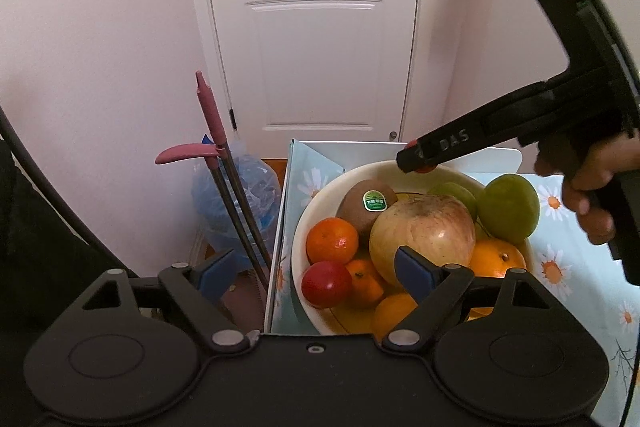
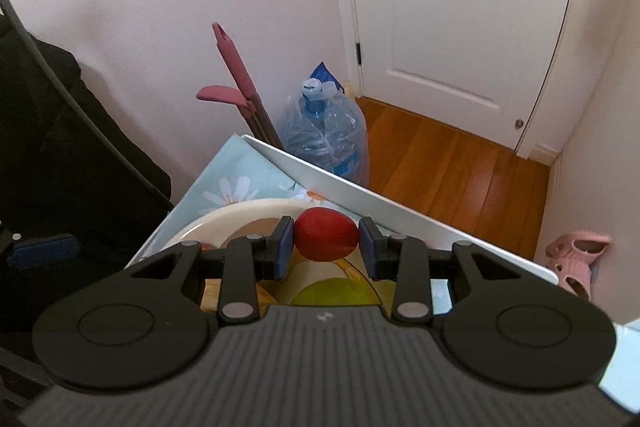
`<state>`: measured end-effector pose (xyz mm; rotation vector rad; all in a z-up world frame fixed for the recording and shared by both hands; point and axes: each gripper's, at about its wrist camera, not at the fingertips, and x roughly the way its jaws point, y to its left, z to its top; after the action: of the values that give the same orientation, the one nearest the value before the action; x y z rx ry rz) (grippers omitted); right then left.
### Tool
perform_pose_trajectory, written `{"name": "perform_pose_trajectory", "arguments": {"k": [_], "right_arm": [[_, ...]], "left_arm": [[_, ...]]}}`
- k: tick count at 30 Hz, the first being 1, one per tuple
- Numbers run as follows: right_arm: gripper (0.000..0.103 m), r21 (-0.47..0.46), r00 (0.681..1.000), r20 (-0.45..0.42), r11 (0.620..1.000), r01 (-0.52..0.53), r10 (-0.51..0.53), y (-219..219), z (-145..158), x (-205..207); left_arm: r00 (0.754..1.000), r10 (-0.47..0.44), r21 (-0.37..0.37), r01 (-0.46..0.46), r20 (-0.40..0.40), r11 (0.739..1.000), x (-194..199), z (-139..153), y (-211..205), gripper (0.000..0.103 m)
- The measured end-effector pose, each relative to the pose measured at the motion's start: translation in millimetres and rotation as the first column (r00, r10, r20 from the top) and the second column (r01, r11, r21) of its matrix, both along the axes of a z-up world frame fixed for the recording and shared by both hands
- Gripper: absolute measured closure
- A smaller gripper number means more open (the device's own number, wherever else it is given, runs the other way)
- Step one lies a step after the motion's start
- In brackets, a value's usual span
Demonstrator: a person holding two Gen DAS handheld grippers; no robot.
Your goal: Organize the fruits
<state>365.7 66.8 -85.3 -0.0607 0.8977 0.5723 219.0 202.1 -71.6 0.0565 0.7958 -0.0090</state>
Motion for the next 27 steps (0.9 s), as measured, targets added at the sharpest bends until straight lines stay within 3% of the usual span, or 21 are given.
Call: {"name": "perform_pose_trajectory", "arguments": {"k": [4, 8, 10, 19, 27], "right_arm": [[0.05, -0.007, 1.0, 0.001, 1.0, 0.003, -0.003, 0.1, -4.6, -1.7], [0.013, 0.024, 0.999, 0.021, 0.999, 0.033, -0.034, -7.1, 0.4, -7.2], [0.007, 0.034, 0.998, 0.033, 0.998, 0.059, -0.06, -13.8, 4.9, -12.1], [0.007, 0.062, 0.991, 0.057, 0.991, 0.117, -0.121, -47.3, 30.3, -37.1], [0.007, 0.078, 0.977, 0.119, 0.983, 0.168, -0.176, -87.5, 72.9, -85.1]], "left_arm": [[1.0, -0.005, -0.002, 0.005, 0.0, 1.0, 0.3, -0.9, -0.4, 0.014], [1.0, -0.012, 0.007, 0.012, -0.002, 1.0, 1.2, -1.2, -2.7, 0.014], [1.0, -0.01, 0.021, 0.01, -0.001, 1.0, 0.3, -0.7, -3.9, 0.012], [1.0, -0.025, 0.022, 0.024, 0.016, 0.999, -7.8, 8.1, -15.1, 0.011], [0.996, -0.033, 0.032, 0.03, 0.085, 0.999, -32.0, 41.7, -39.5, 0.011]]}}
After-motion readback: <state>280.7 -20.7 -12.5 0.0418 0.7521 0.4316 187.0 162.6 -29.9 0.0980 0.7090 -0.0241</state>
